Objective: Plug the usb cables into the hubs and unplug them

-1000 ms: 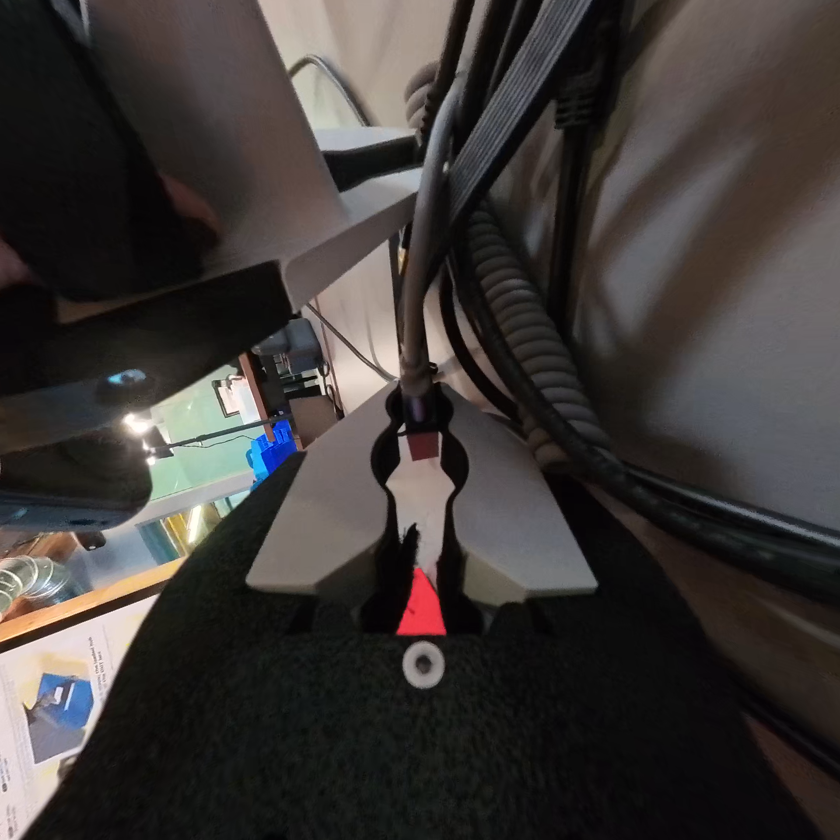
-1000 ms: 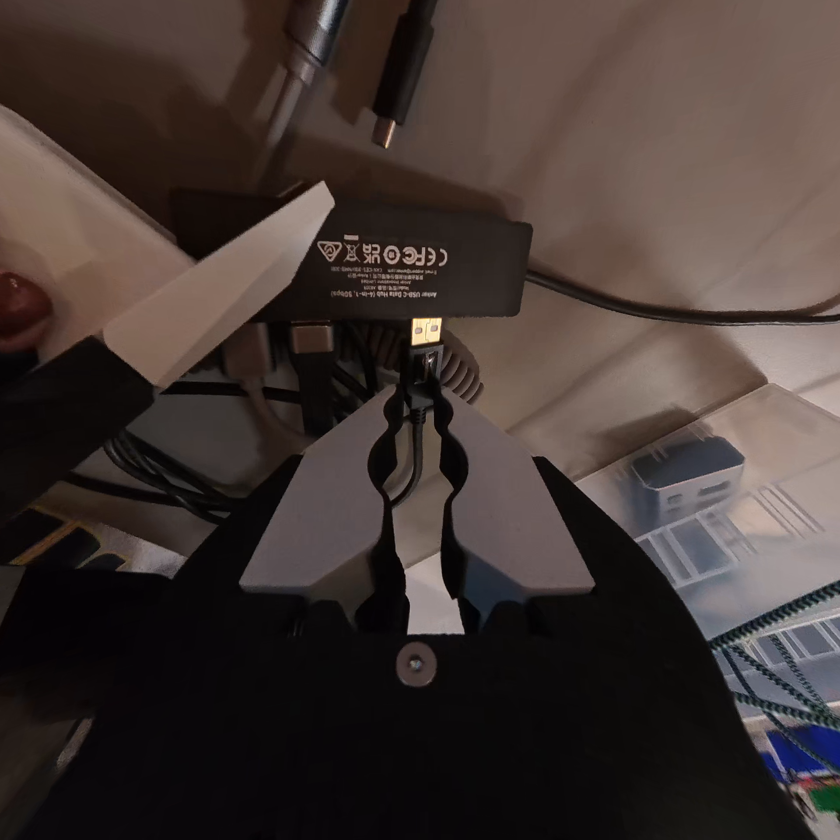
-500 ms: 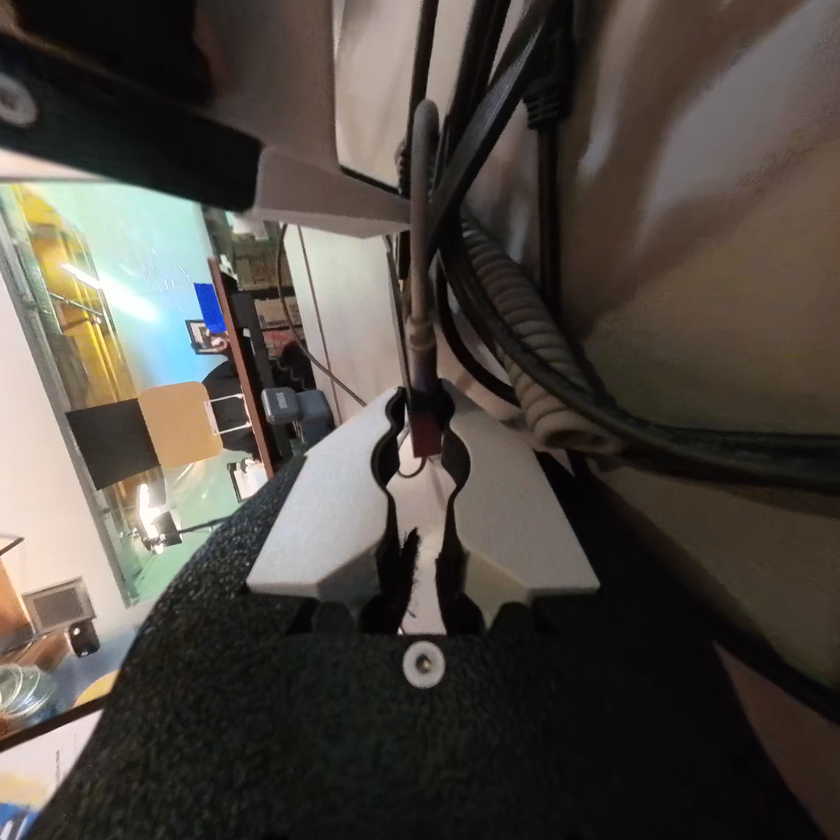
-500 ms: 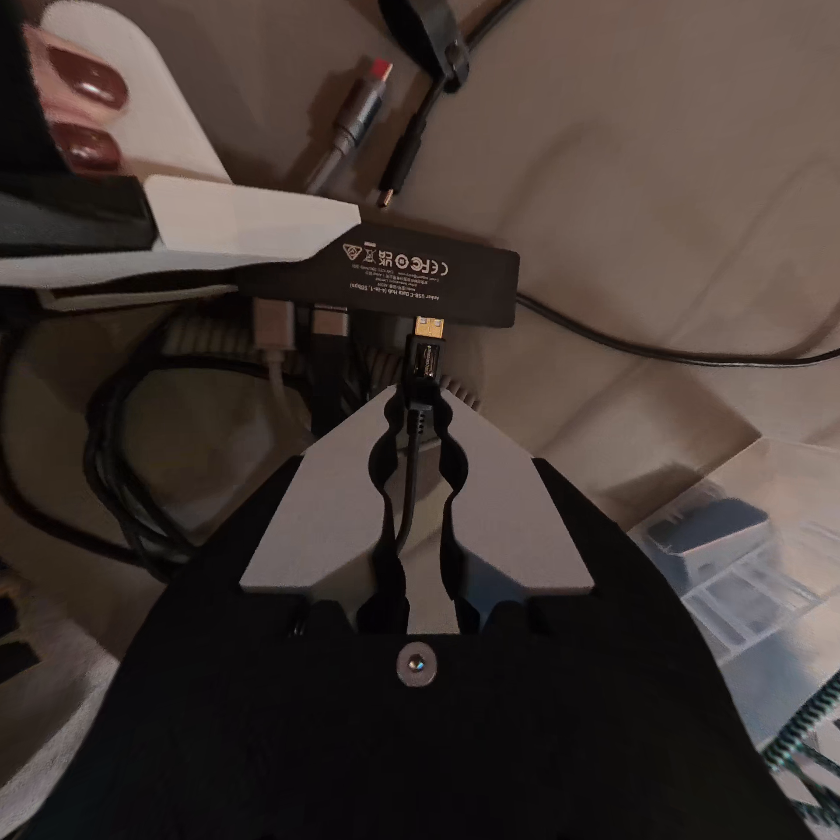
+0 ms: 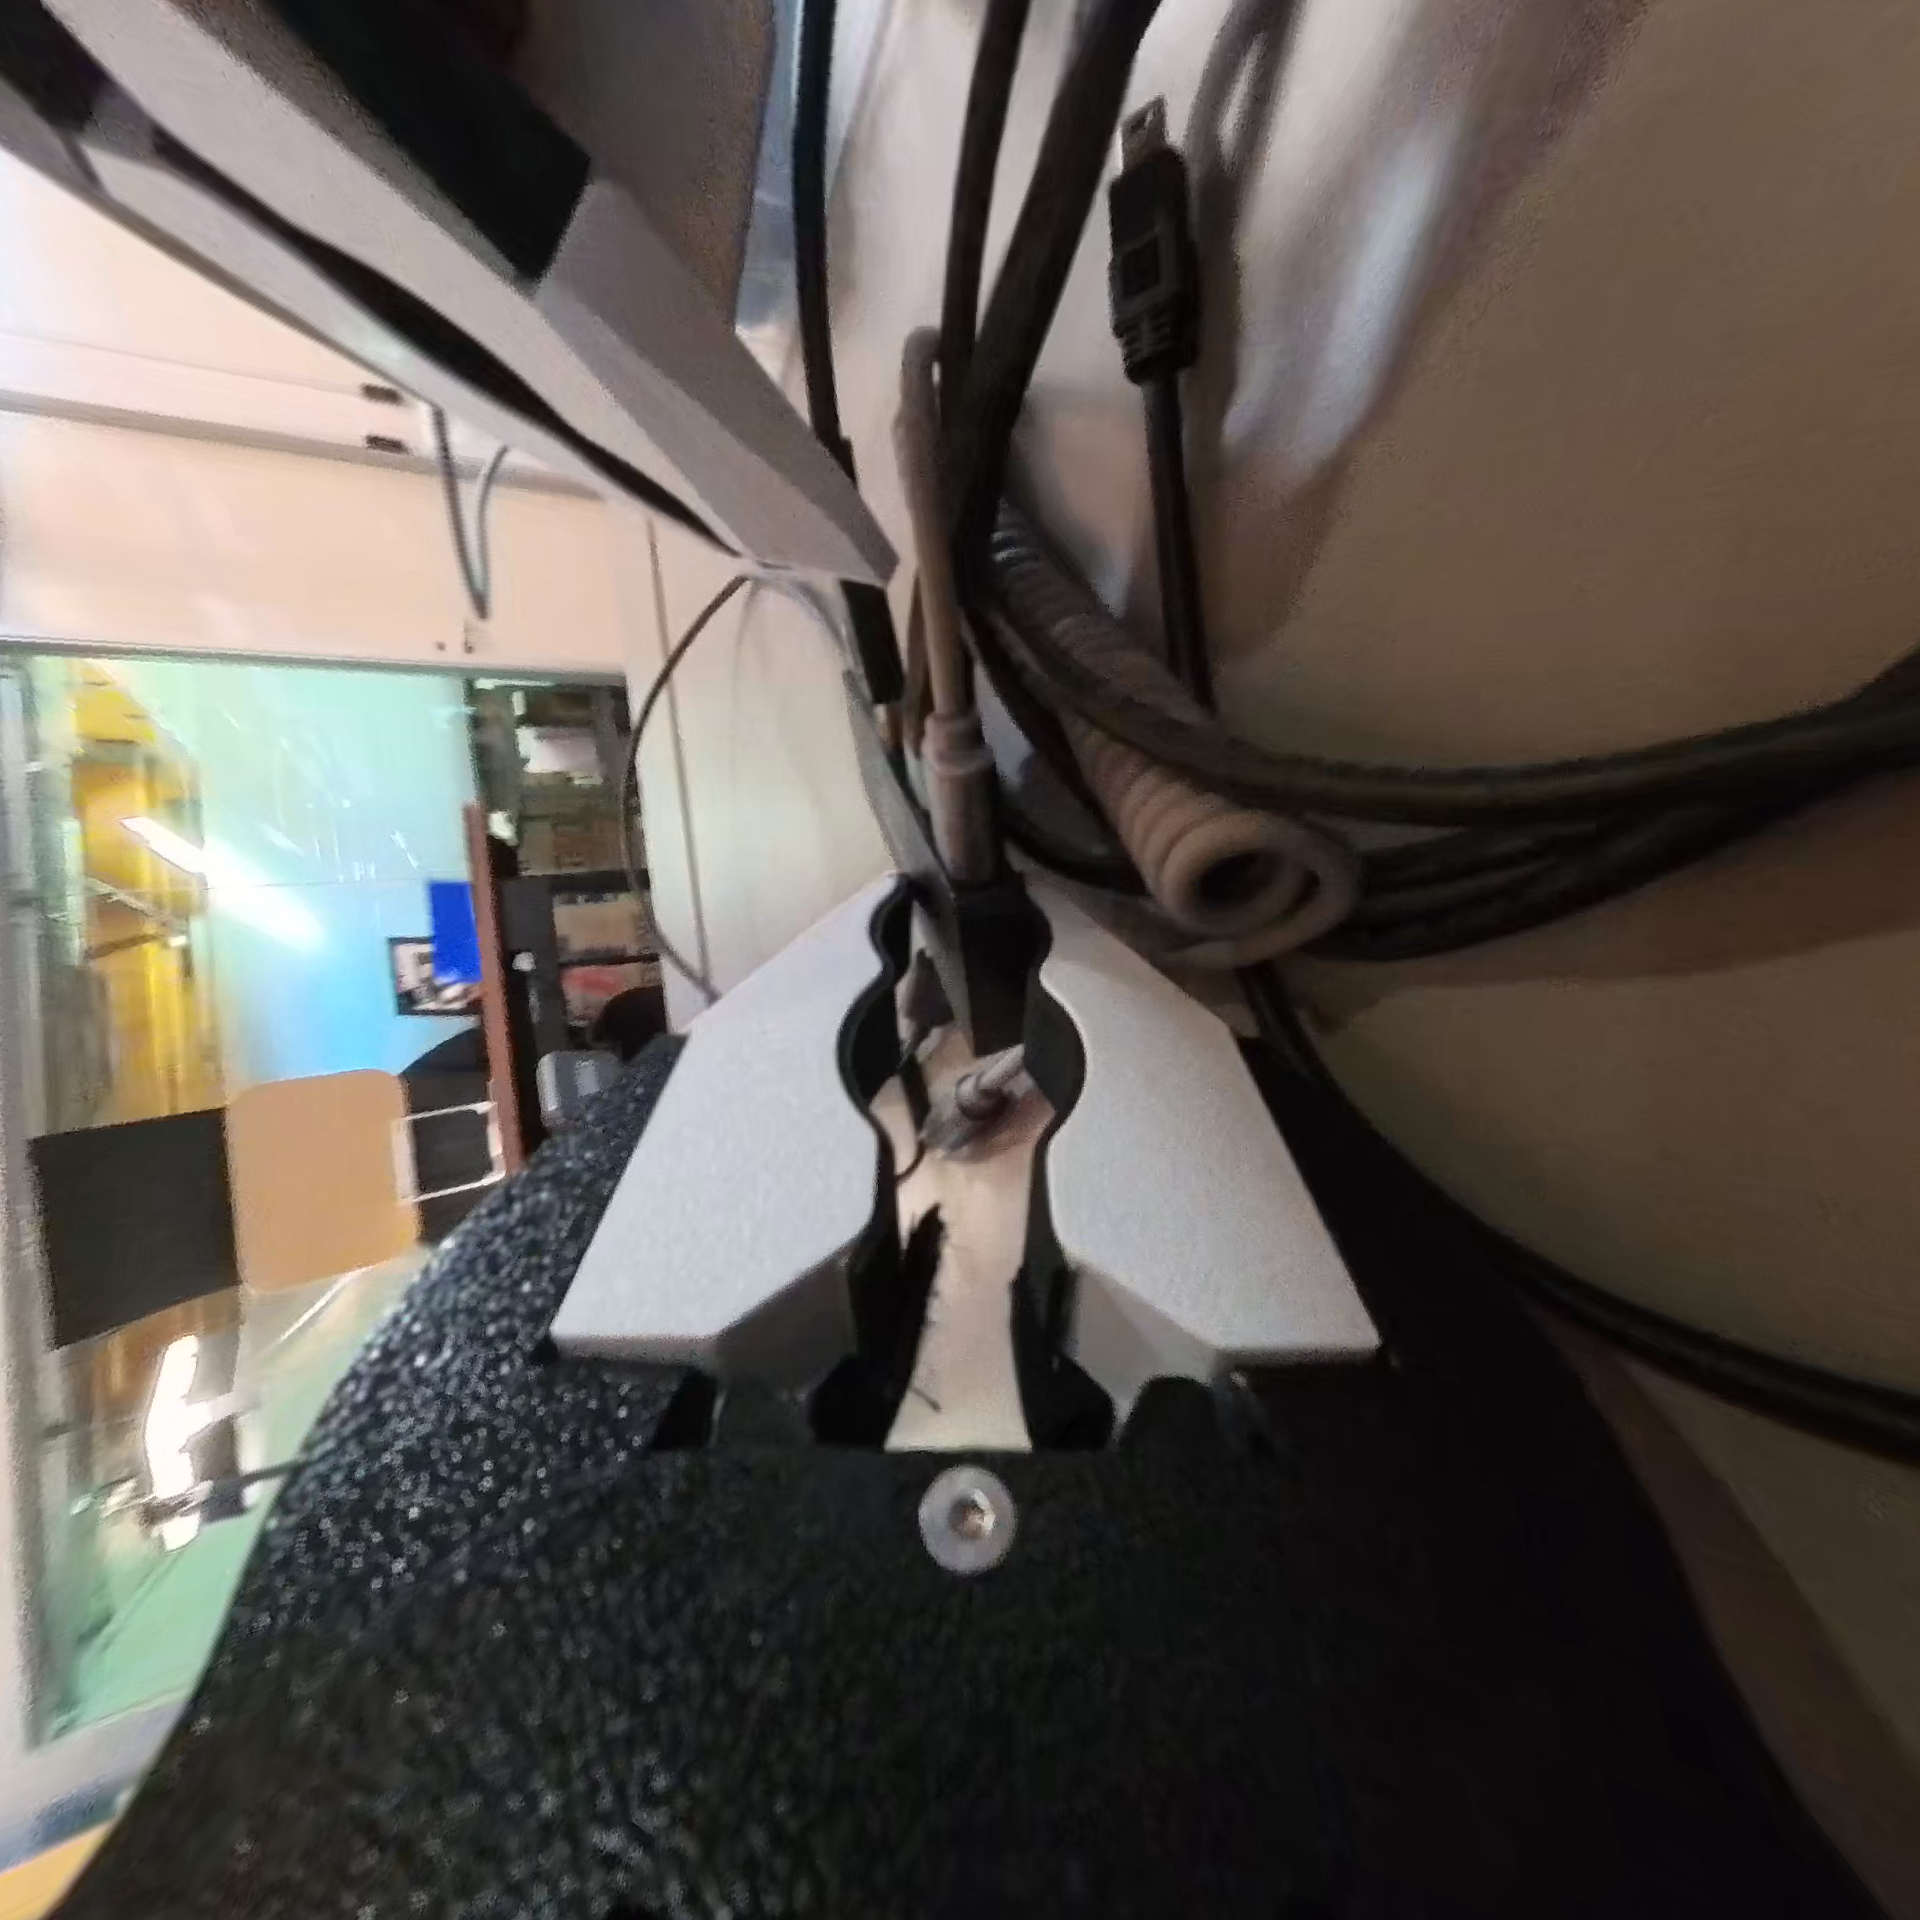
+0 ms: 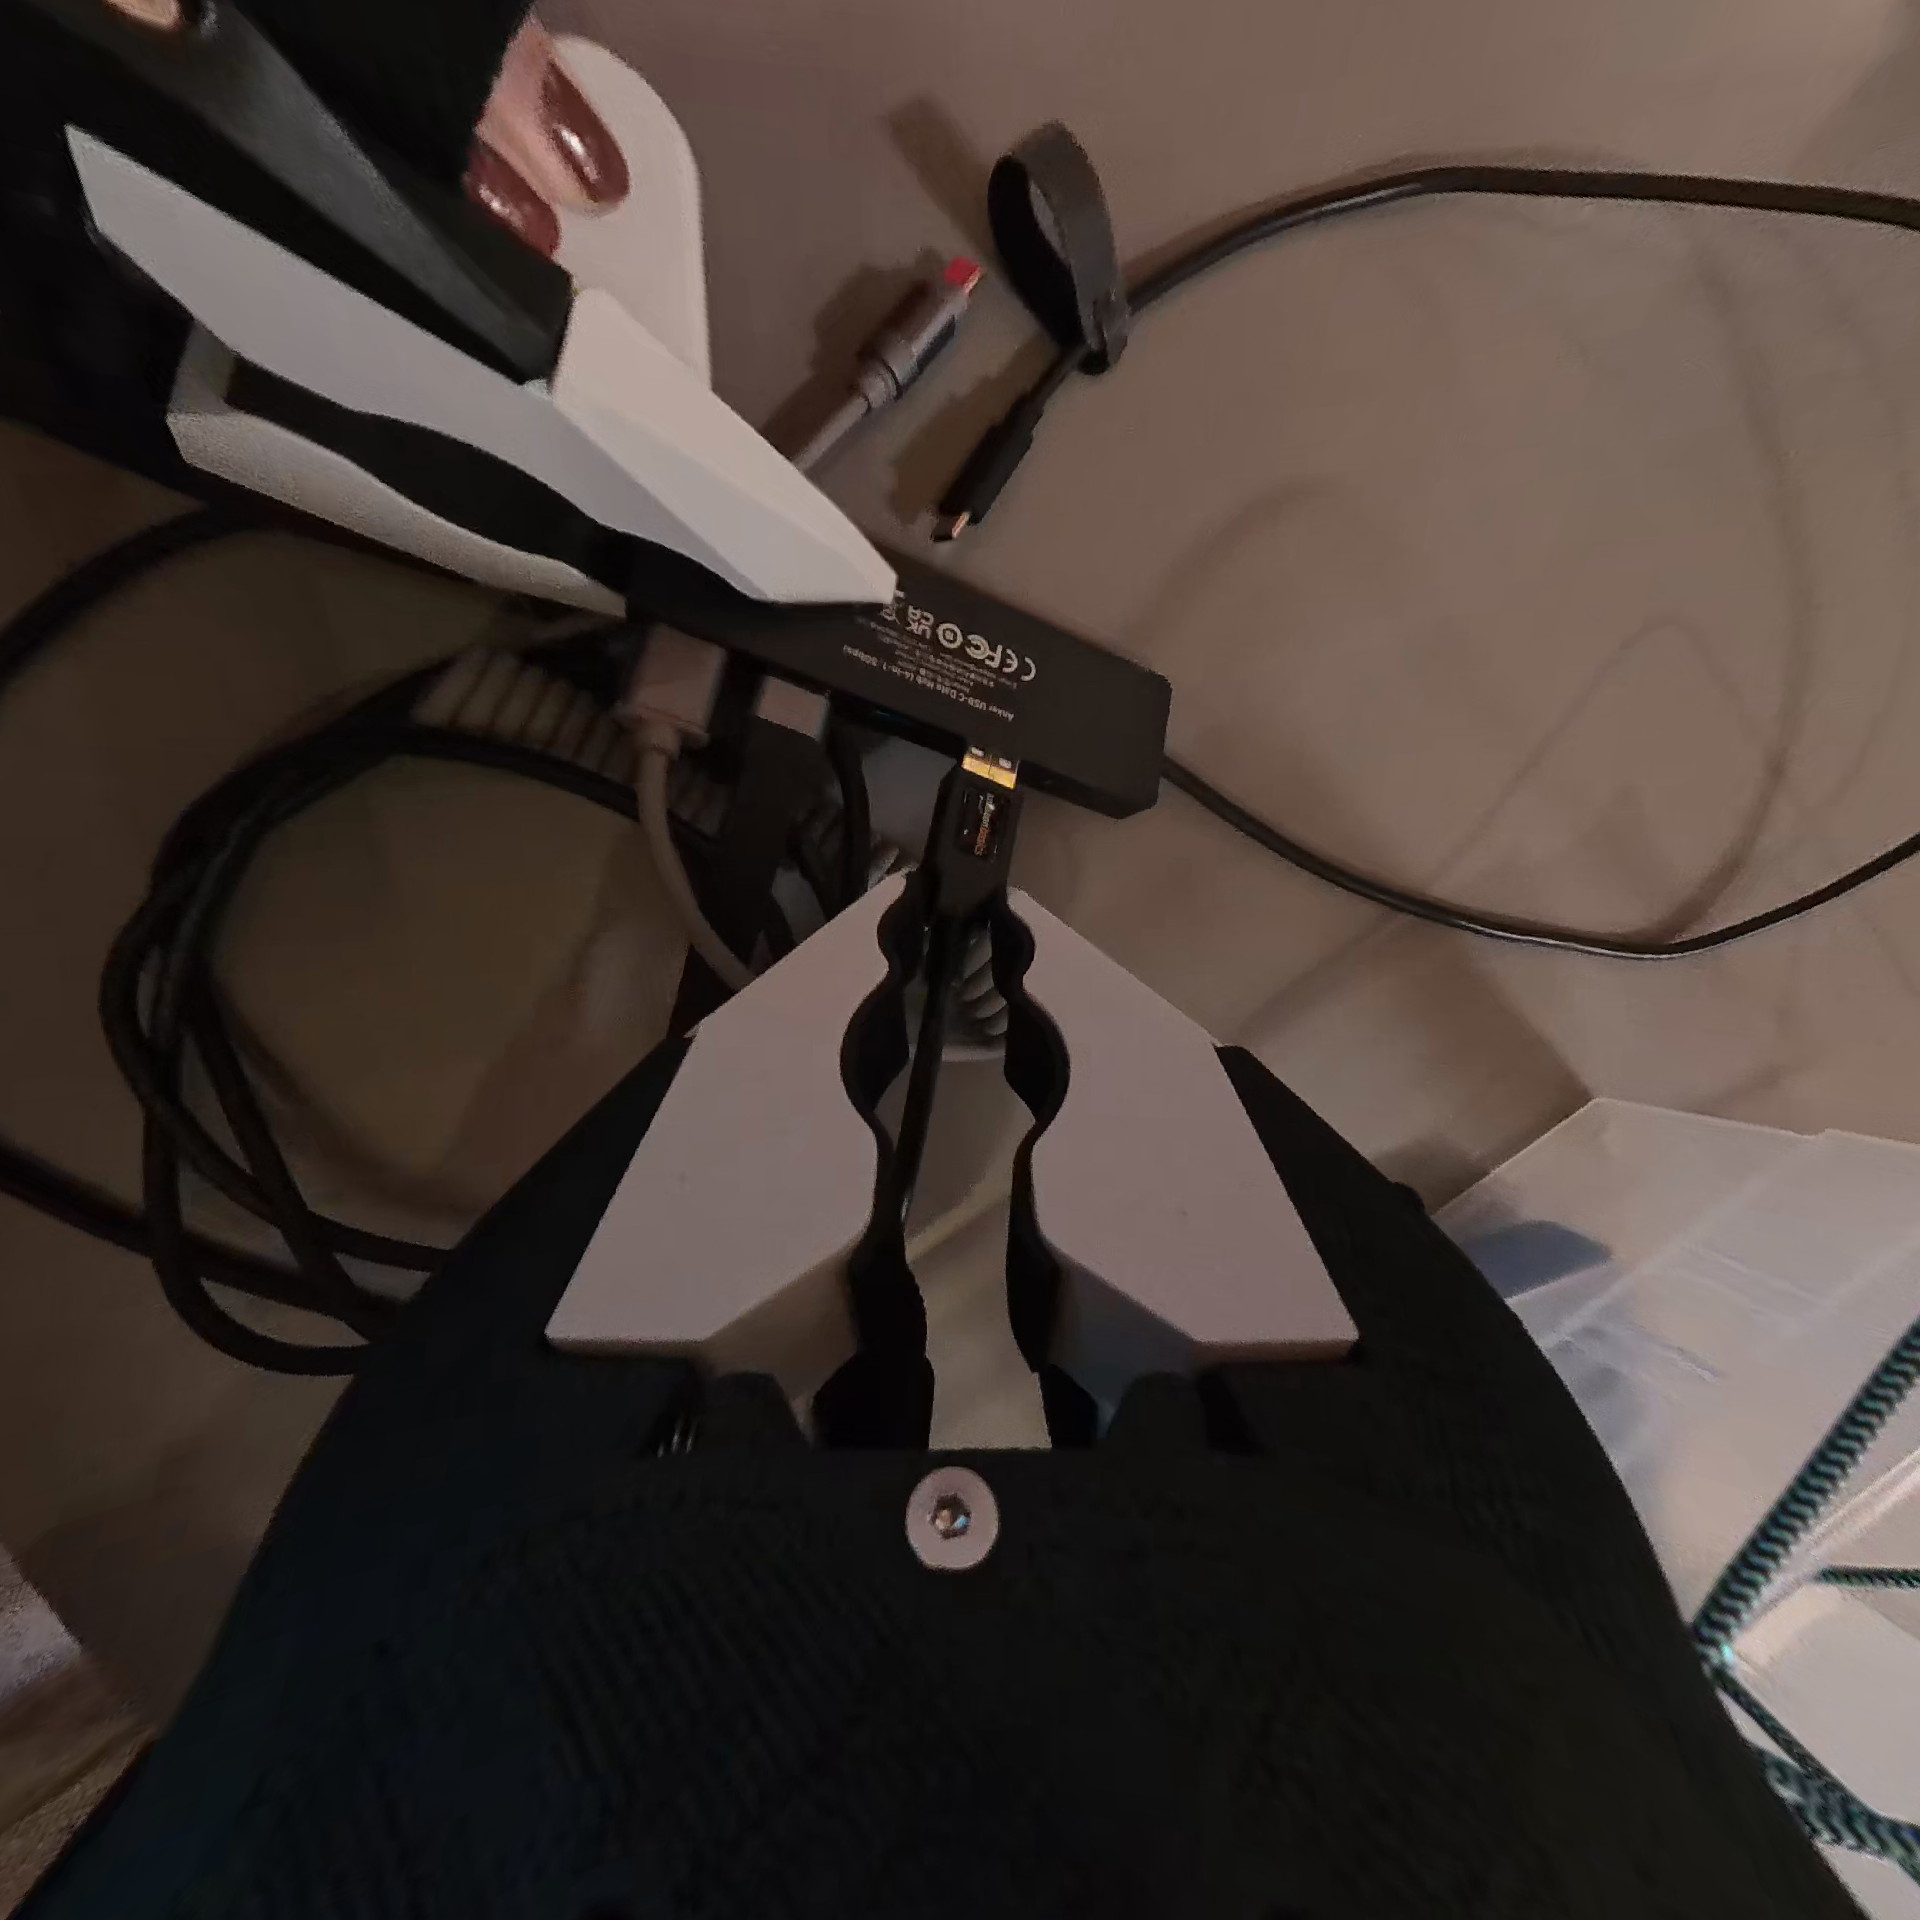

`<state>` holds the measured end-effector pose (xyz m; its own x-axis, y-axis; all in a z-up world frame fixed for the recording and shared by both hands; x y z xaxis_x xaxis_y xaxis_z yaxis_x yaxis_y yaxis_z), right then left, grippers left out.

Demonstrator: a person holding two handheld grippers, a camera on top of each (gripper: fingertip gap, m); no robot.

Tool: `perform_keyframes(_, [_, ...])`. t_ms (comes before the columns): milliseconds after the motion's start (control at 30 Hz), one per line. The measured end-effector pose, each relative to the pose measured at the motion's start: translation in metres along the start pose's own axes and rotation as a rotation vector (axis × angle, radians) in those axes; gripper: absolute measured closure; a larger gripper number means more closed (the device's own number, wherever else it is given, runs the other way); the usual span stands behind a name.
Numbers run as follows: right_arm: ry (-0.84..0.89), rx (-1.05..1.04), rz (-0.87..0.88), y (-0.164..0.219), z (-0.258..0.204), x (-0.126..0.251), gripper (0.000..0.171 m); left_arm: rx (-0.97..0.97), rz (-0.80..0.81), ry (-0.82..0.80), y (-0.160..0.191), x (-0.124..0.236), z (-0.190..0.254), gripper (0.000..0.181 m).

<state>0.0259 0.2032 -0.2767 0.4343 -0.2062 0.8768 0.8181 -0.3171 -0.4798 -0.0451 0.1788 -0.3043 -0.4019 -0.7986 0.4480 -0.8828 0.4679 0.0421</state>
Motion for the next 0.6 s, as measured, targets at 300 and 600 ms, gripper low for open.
perform_keyframes(300, [0.075, 0.033, 0.026, 0.008, 0.013, -0.001, 0.160, -0.069, -0.083, 0.073, 0.005, -0.025, -0.009, 0.163])
perform_keyframes(600, [0.075, 0.012, 0.057, 0.004, 0.009, -0.011, 0.160, -0.025, 0.061, 0.012, 0.004, -0.007, -0.014, 0.171])
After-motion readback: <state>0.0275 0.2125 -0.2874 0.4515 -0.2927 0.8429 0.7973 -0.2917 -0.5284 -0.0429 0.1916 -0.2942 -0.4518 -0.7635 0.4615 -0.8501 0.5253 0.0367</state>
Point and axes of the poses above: each gripper's, where its closed fingertips meet, x back along the fingers, y out of its underside, z = x × y across the jaws, the point moved 3 cm from there along x, back along the fingers, and after that the axes turned 14 degrees about -x, right-handed, at the moved point
